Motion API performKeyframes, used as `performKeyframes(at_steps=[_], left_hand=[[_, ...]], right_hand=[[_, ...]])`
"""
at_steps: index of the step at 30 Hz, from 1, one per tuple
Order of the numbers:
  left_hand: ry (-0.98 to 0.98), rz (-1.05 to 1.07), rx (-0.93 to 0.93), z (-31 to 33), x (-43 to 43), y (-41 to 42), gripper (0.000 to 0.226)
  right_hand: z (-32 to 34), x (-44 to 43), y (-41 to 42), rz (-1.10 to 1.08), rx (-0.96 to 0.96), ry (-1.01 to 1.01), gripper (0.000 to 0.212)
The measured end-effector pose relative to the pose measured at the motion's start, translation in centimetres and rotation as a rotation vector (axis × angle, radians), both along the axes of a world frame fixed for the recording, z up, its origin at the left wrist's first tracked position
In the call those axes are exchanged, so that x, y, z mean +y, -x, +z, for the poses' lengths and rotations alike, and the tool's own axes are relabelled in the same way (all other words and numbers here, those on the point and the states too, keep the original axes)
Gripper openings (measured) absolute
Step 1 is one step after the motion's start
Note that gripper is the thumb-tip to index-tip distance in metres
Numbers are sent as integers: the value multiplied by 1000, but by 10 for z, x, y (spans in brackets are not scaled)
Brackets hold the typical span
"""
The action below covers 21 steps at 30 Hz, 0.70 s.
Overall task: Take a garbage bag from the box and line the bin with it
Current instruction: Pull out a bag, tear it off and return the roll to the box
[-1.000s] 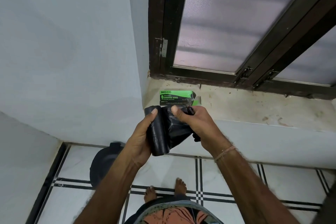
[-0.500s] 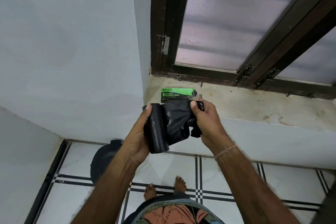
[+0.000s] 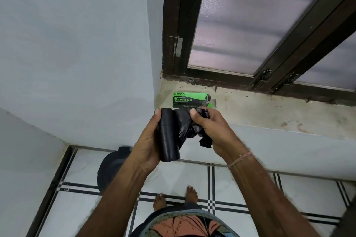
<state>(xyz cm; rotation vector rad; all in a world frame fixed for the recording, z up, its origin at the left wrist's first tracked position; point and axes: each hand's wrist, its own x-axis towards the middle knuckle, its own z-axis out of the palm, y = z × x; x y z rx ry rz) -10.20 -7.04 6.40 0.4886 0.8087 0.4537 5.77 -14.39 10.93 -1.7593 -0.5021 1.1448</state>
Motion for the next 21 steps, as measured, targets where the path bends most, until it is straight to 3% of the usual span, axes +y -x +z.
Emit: performKeyframes(at_steps=[7, 12, 15, 18, 21], left_hand=[[17, 15, -30, -5, 5, 6, 75], [7, 13, -38, -9, 7, 6, 71], [-10, -19, -56, -13, 9, 5, 78], [-23, -36, -54, -17, 10, 5, 75], [-12, -31, -55, -17, 10, 6, 77]], right_hand=[[-9, 6, -2, -139, 16, -42, 16], [-8, 12, 1, -230, 118, -57, 25], [-1, 9, 3, -147, 221, -43, 33], [3, 8, 5, 20, 131, -25, 32], [-2, 9, 4, 9, 68, -7, 20]])
